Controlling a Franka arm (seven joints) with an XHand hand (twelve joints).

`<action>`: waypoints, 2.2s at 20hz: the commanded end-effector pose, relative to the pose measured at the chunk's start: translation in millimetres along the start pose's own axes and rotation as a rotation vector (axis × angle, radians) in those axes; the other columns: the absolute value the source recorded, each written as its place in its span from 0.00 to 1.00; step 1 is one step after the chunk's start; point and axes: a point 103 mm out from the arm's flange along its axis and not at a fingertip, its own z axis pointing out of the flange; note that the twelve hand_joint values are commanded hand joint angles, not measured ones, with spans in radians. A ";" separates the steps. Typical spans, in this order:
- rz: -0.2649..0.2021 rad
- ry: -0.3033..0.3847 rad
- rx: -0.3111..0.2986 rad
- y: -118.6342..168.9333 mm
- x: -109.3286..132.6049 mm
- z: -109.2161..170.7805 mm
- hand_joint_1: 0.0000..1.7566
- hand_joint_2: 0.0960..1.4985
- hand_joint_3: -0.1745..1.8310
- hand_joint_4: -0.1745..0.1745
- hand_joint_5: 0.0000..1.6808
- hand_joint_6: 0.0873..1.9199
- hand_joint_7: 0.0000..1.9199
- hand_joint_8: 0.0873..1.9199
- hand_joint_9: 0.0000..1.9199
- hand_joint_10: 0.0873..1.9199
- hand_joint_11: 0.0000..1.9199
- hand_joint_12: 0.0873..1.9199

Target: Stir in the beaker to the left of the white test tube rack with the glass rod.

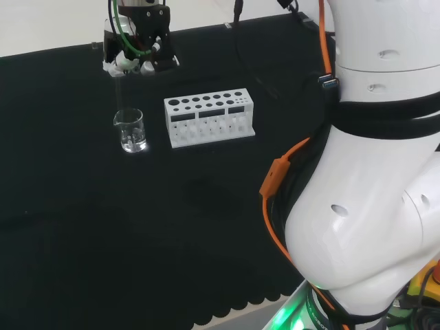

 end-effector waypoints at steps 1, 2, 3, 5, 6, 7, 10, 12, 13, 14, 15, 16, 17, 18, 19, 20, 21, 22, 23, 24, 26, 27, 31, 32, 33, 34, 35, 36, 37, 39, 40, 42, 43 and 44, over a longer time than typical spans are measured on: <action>0.004 -0.006 0.005 9.8 -9.1 -3.1 0.78 0.69 0.00 0.00 0.81 0.00 0.66 0.35 0.80 0.29 0.81 0.27; 0.010 -0.007 0.004 9.4 -12.8 -4.8 0.79 0.69 0.00 0.00 0.80 0.00 0.65 0.36 0.76 0.32 0.80 0.27; 0.014 -0.012 0.003 8.3 -16.3 -6.1 0.80 0.69 0.00 0.00 0.80 0.00 0.63 0.36 0.74 0.34 0.80 0.27; 0.027 -0.017 0.001 4.4 -23.2 -8.0 0.79 0.69 0.00 0.00 0.80 0.00 0.65 0.36 0.76 0.33 0.80 0.27; 0.032 -0.019 0.002 1.9 -26.1 -8.6 0.77 0.69 0.00 0.00 0.81 0.00 0.67 0.35 0.80 0.30 0.81 0.27; 0.037 -0.021 0.002 -0.7 -28.2 -8.9 0.76 0.69 0.00 0.00 0.82 0.00 0.68 0.35 0.82 0.28 0.81 0.27; 0.040 -0.022 0.004 -6.0 -30.5 -9.5 0.79 0.69 0.00 0.00 0.80 0.00 0.64 0.36 0.76 0.32 0.80 0.27; 0.038 -0.026 0.002 -9.5 -28.3 -8.7 0.81 0.69 0.00 0.00 0.79 0.00 0.63 0.37 0.73 0.35 0.80 0.27; 0.037 -0.028 0.001 -12.2 -25.8 -8.0 0.81 0.69 0.00 0.00 0.79 0.00 0.63 0.37 0.72 0.35 0.80 0.27; 0.036 -0.028 0.001 -15.3 -22.4 -7.2 0.79 0.69 0.00 0.00 0.80 0.00 0.65 0.36 0.76 0.33 0.80 0.27; 0.033 -0.027 0.002 -17.2 -19.1 -6.6 0.77 0.69 0.00 0.00 0.81 0.00 0.66 0.35 0.80 0.30 0.81 0.27; 0.029 -0.027 0.001 -18.5 -15.0 -6.0 0.76 0.69 0.00 0.00 0.82 0.00 0.68 0.35 0.82 0.28 0.81 0.27; 0.025 -0.028 0.001 -18.8 -11.4 -5.8 0.76 0.69 0.00 0.00 0.82 0.00 0.68 0.35 0.84 0.27 0.81 0.27; 0.020 -0.026 -0.001 -18.2 -7.5 -5.9 0.76 0.69 0.00 0.00 0.82 0.00 0.68 0.35 0.84 0.26 0.81 0.27; 0.017 -0.023 -0.003 -17.1 -4.0 -6.1 0.78 0.69 0.00 0.00 0.81 0.00 0.66 0.35 0.80 0.29 0.81 0.27; 0.013 -0.021 -0.004 -15.6 -0.8 -6.3 0.77 0.69 0.00 0.00 0.81 0.00 0.67 0.35 0.80 0.30 0.81 0.27; 0.008 -0.021 -0.006 -13.9 2.9 -6.6 0.76 0.69 0.00 0.00 0.82 0.00 0.68 0.35 0.82 0.28 0.81 0.27; 0.001 -0.019 -0.007 -11.9 7.0 -7.1 0.76 0.69 0.00 0.00 0.82 0.00 0.68 0.35 0.83 0.27 0.81 0.27; -0.005 -0.018 -0.008 -10.2 10.6 -7.5 0.76 0.69 0.00 0.00 0.82 0.00 0.68 0.35 0.84 0.26 0.81 0.27; -0.011 -0.016 -0.011 -8.2 14.2 -8.0 0.76 0.69 0.00 0.00 0.82 0.00 0.69 0.35 0.85 0.25 0.81 0.27; -0.024 -0.016 -0.013 -4.4 19.4 -9.4 0.75 0.69 0.00 0.00 0.83 0.00 0.69 0.35 0.85 0.25 0.81 0.27; -0.026 -0.017 -0.015 -2.8 20.0 -10.4 0.75 0.69 0.00 0.00 0.83 0.00 0.69 0.35 0.85 0.25 0.81 0.27; -0.021 -0.023 -0.023 -0.6 12.7 -15.9 0.75 0.69 0.00 0.00 0.83 0.00 0.69 0.35 0.85 0.24 0.81 0.27; -0.017 -0.024 -0.025 -1.7 9.8 -17.3 0.78 0.69 0.00 0.00 0.81 0.00 0.66 0.35 0.80 0.28 0.81 0.27; -0.014 -0.024 -0.026 -3.1 6.8 -18.8 0.79 0.69 0.00 0.00 0.80 0.00 0.65 0.36 0.76 0.32 0.80 0.27; -0.010 -0.025 -0.029 -4.9 3.4 -20.4 0.78 0.69 0.00 0.00 0.81 0.00 0.66 0.36 0.78 0.32 0.80 0.27; -0.006 -0.028 -0.031 -6.6 0.7 -21.9 0.77 0.69 0.00 0.00 0.82 0.00 0.67 0.35 0.81 0.29 0.81 0.28; -0.004 -0.031 -0.034 -8.1 -1.7 -23.5 0.76 0.69 0.00 0.00 0.82 0.00 0.68 0.35 0.83 0.28 0.81 0.28; -0.003 -0.035 -0.037 -9.5 -4.0 -25.2 0.76 0.69 0.00 0.00 0.82 0.00 0.68 0.35 0.84 0.27 0.81 0.28; 0.003 -0.037 -0.041 -12.5 -8.0 -28.6 0.75 0.69 0.00 0.00 0.82 0.00 0.69 0.35 0.85 0.26 0.81 0.28; 0.003 -0.039 -0.043 -14.2 -8.6 -29.9 0.75 0.69 0.00 0.00 0.82 0.00 0.69 0.35 0.85 0.25 0.81 0.28; 0.002 -0.041 -0.045 -17.9 -8.0 -32.1 0.75 0.69 0.00 0.00 0.82 0.00 0.69 0.35 0.85 0.25 0.81 0.28; 0.000 -0.042 -0.046 -19.8 -6.9 -32.8 0.75 0.69 0.00 0.00 0.82 0.00 0.69 0.35 0.85 0.25 0.81 0.28; -0.002 -0.043 -0.047 -22.0 -5.3 -33.3 0.75 0.69 0.00 0.00 0.83 0.00 0.69 0.35 0.85 0.25 0.81 0.28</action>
